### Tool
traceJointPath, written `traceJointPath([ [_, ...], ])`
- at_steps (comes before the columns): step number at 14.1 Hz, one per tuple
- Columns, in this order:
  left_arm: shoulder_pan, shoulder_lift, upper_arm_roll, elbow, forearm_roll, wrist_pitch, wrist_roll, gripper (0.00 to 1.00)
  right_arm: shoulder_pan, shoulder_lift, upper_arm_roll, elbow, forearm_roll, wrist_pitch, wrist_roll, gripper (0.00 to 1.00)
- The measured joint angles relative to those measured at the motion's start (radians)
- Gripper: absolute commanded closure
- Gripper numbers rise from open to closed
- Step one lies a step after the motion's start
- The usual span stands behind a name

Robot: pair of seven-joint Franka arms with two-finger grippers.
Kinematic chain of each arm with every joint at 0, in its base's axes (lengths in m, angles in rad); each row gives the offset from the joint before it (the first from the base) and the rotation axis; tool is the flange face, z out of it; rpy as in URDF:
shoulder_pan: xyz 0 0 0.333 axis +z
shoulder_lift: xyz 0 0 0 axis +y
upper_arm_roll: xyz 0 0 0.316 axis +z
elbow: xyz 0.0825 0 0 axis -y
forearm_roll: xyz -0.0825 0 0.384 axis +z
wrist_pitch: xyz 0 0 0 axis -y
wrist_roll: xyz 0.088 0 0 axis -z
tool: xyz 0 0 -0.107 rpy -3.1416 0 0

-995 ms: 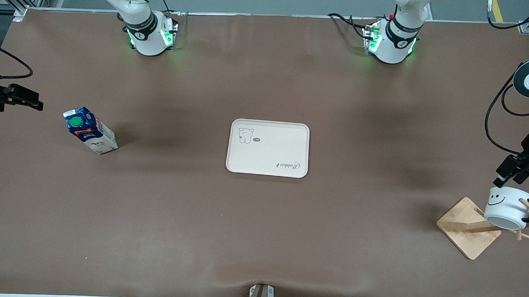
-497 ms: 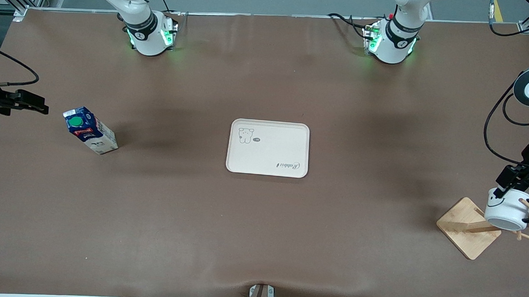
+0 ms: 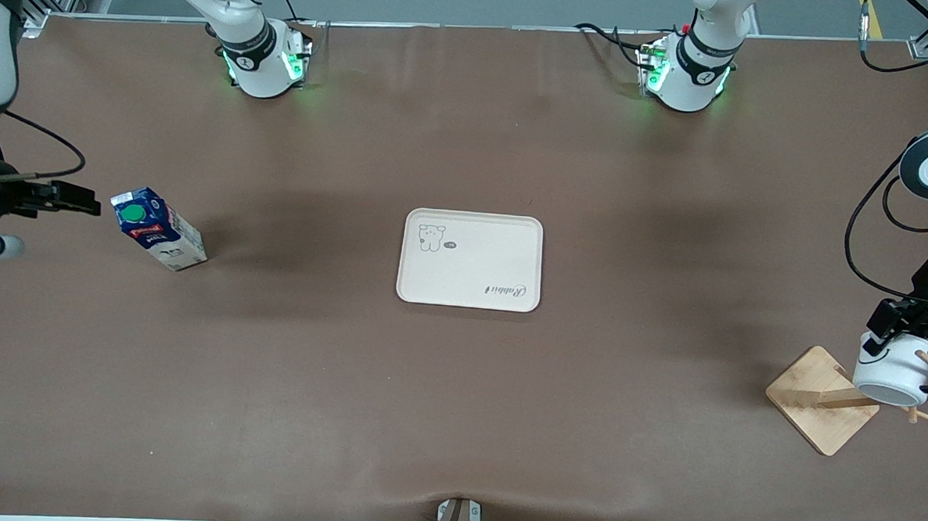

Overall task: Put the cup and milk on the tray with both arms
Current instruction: 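Grasp the milk carton with the right gripper while the left gripper grasps the mug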

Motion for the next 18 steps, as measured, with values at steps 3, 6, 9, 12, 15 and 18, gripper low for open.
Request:
traceJointPath([
  [3,-0.002,0.003,-0.008,0.000,-0.001,-0.001,0.001,0.64,0.005,0.019,0.002,-0.015,0.000,-0.011,-0.039,0.00],
  [6,-0.002,0.009,-0.022,0.000,-0.001,-0.001,0.008,0.84,0.011,0.020,0.005,-0.091,0.000,-0.004,-0.047,0.00],
  [9,-0.003,0.008,-0.037,0.003,-0.004,-0.001,0.068,1.00,0.010,0.020,0.003,-0.137,-0.001,0.048,-0.119,0.00],
  [12,-0.002,0.007,-0.039,0.006,-0.004,-0.005,0.095,1.00,-0.013,0.007,-0.005,-0.225,-0.001,0.155,-0.194,0.00],
  [15,-0.003,-0.011,-0.052,0.015,-0.004,-0.038,0.099,1.00,-0.019,-0.032,-0.006,-0.357,-0.001,0.268,-0.210,0.00],
  [18,-0.003,-0.044,-0.059,0.015,-0.002,-0.098,0.099,1.00,-0.029,-0.058,-0.007,-0.429,-0.001,0.320,-0.249,0.00],
])
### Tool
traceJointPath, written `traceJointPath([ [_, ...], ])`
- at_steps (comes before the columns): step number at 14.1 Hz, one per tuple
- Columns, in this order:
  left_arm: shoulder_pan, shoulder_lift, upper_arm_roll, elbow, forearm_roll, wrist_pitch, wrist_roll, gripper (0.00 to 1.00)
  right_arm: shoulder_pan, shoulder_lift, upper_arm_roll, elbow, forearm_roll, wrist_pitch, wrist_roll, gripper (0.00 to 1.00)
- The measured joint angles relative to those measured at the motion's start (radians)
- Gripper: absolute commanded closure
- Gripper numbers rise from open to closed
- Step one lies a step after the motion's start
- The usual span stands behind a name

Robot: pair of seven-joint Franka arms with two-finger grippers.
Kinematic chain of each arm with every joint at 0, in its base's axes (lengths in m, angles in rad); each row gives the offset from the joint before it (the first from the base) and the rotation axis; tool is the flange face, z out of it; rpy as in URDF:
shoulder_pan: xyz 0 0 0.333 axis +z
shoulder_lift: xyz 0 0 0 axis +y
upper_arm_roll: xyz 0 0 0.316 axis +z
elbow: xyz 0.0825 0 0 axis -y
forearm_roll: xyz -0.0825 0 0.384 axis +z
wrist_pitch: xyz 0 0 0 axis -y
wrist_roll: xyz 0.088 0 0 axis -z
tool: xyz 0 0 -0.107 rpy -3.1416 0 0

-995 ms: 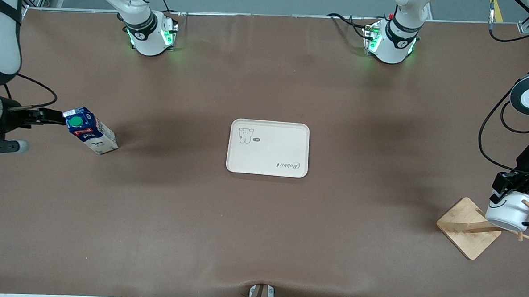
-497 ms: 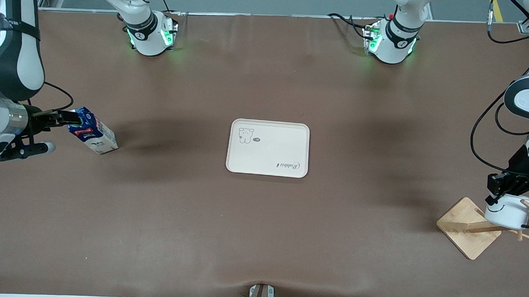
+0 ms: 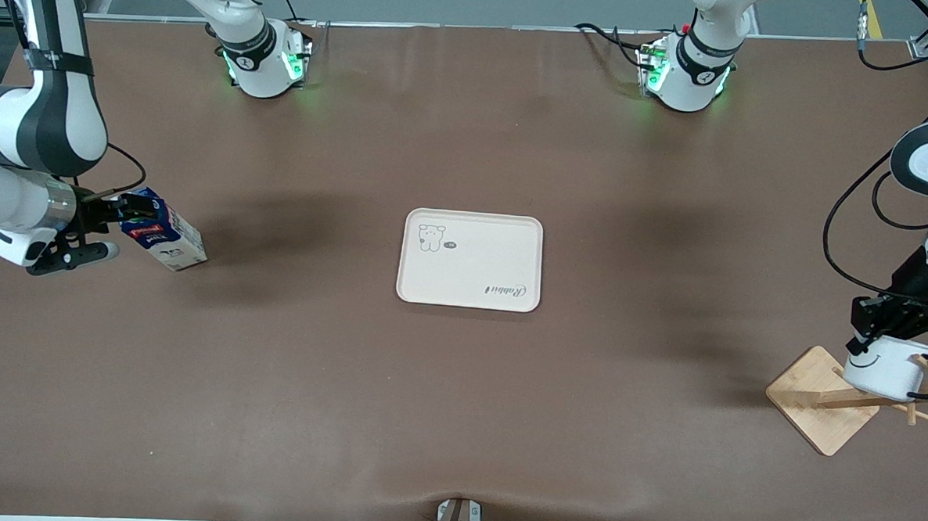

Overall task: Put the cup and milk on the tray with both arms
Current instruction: 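Grasp the milk carton with the right gripper while the left gripper grasps the mug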

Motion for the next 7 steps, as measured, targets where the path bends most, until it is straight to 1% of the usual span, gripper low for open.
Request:
traceJointPath([
  [4,0.000,-0.045,-0.007,0.000,0.005,-0.091,0.000,1.00,-0.027,-0.006,-0.002,-0.027,0.000,0.037,-0.026,0.00],
  [7,-0.001,-0.094,-0.029,0.003,0.005,-0.156,-0.052,1.00,-0.041,-0.005,-0.002,-0.094,0.000,0.092,-0.051,0.00],
])
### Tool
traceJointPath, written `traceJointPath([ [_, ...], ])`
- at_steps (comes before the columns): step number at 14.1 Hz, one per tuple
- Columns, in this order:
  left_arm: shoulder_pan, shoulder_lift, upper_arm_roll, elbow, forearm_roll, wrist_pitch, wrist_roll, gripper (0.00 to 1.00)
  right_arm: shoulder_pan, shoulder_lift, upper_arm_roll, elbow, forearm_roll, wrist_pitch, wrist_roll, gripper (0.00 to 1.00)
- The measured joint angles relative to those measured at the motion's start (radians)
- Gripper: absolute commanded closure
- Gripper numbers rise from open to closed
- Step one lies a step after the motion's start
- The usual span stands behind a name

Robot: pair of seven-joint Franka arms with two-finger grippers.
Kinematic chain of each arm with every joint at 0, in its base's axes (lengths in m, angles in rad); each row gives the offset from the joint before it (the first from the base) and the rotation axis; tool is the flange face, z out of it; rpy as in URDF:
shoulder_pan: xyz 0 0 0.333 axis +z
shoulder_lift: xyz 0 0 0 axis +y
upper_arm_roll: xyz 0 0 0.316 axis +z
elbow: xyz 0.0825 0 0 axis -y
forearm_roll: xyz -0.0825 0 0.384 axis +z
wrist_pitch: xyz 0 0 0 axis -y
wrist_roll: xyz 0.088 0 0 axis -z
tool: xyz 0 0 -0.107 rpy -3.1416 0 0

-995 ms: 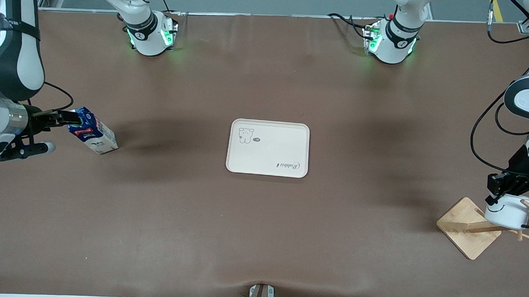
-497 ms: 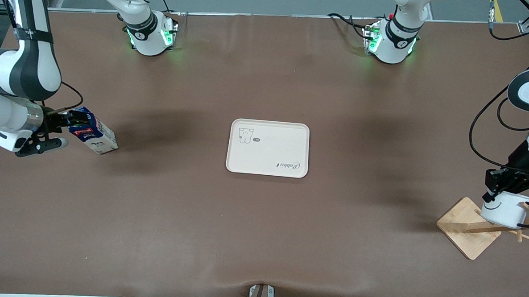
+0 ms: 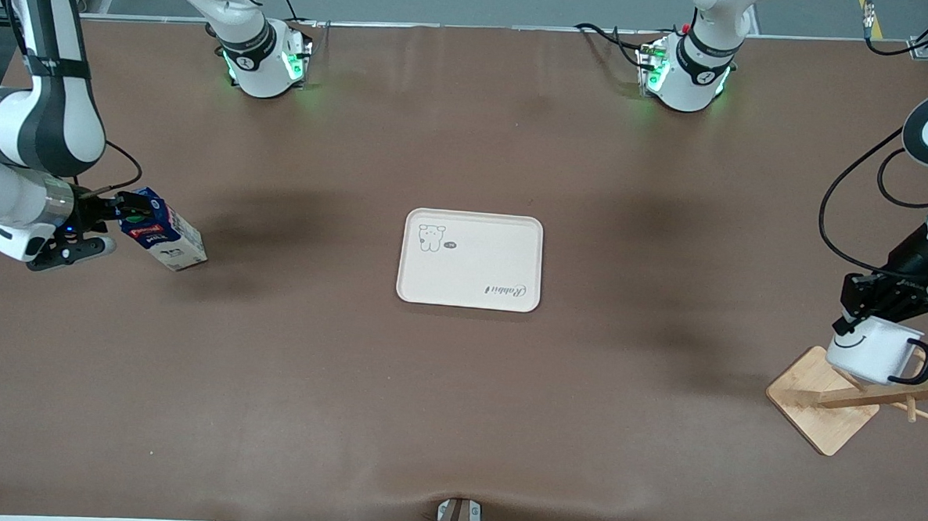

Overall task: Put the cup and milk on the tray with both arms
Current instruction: 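Grasp the milk carton with the right gripper while the left gripper grasps the mug, then lift the mug off the stand with the left gripper toward the tray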

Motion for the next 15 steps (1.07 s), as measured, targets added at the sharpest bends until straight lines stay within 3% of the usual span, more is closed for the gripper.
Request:
traceJointPath([
  [3,0.000,-0.021,-0.047,0.018,0.070,-0.079,-0.134,1.00,-0.001,0.000,0.001,-0.055,0.000,0.032,-0.002,0.00],
  [4,-0.001,-0.021,-0.074,0.035,0.126,-0.120,-0.220,1.00,-0.001,0.000,0.001,-0.069,0.000,0.046,-0.002,0.16],
  [5,-0.001,-0.021,-0.109,0.054,0.193,-0.159,-0.320,1.00,-0.001,0.000,0.001,-0.081,0.000,0.065,-0.011,0.67],
  [6,-0.002,-0.020,-0.151,0.069,0.261,-0.191,-0.426,1.00,-0.002,0.000,0.001,-0.088,0.000,0.076,-0.037,0.92],
  [7,-0.004,-0.018,-0.199,0.079,0.319,-0.216,-0.533,1.00,-0.004,-0.002,0.001,-0.088,0.000,0.079,-0.066,1.00],
  [11,-0.027,0.029,-0.382,0.082,0.451,-0.267,-0.869,1.00,-0.020,-0.008,0.001,-0.072,0.000,0.080,-0.103,1.00],
  [15,-0.184,0.144,-0.407,0.085,0.469,-0.271,-1.044,1.00,-0.043,0.004,0.000,0.053,0.000,-0.044,-0.110,1.00],
])
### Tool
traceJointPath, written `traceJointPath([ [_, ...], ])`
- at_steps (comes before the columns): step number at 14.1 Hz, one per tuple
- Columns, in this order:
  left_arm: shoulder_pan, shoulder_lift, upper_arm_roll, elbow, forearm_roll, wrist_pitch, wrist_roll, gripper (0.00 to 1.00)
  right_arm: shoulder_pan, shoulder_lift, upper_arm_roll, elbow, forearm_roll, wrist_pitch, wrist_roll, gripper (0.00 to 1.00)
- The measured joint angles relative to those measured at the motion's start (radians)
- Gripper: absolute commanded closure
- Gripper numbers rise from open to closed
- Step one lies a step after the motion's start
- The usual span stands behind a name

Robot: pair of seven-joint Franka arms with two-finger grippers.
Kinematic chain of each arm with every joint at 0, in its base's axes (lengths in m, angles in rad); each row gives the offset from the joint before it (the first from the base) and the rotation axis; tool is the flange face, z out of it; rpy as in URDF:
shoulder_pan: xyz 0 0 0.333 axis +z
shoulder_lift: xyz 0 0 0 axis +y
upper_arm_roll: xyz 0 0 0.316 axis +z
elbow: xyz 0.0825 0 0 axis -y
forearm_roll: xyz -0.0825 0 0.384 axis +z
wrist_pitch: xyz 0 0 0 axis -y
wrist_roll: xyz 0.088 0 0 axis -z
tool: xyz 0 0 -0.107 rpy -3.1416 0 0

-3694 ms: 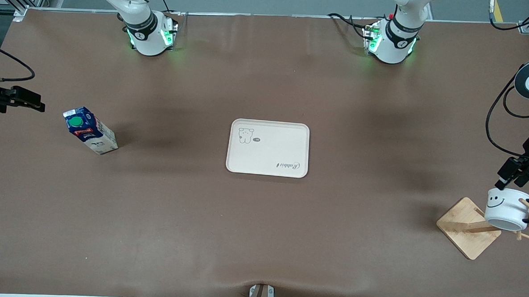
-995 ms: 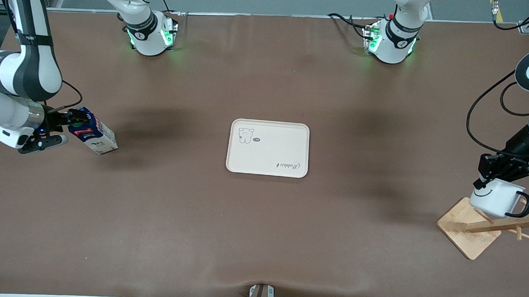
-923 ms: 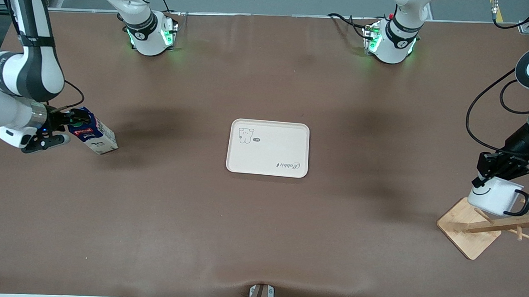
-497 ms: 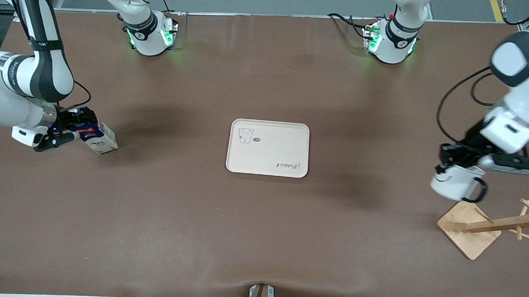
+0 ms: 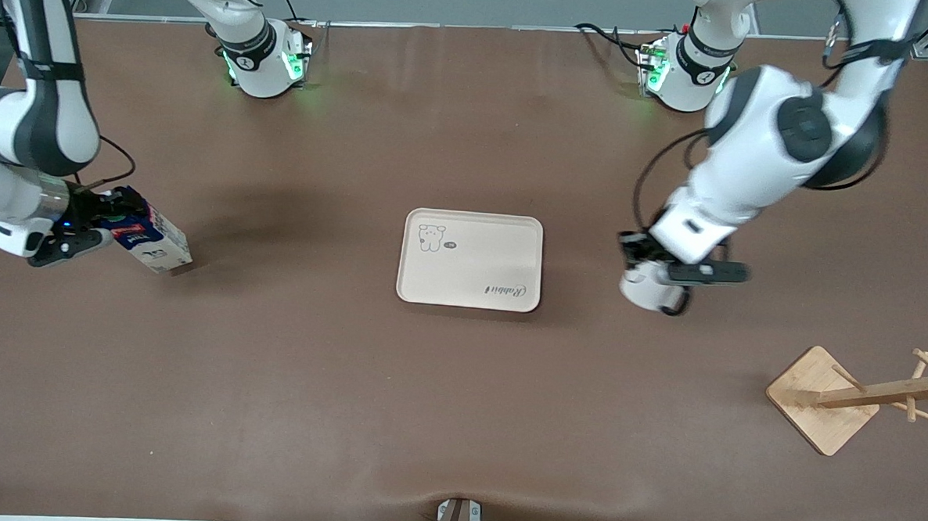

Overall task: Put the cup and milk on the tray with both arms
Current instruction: 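Lift the mug off the stand with the left gripper toward the tray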

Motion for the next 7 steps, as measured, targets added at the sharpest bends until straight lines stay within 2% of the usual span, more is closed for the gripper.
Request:
traceJointPath([
  [3,-0.145,0.133,0.002,0.037,0.009,0.001,-0.180,1.00,-0.003,0.044,0.000,0.176,0.000,-0.114,-0.001,1.00],
  [7,-0.316,0.351,0.006,0.154,0.159,0.002,-0.504,1.00,-0.002,0.125,0.003,0.397,0.000,-0.213,-0.001,1.00],
])
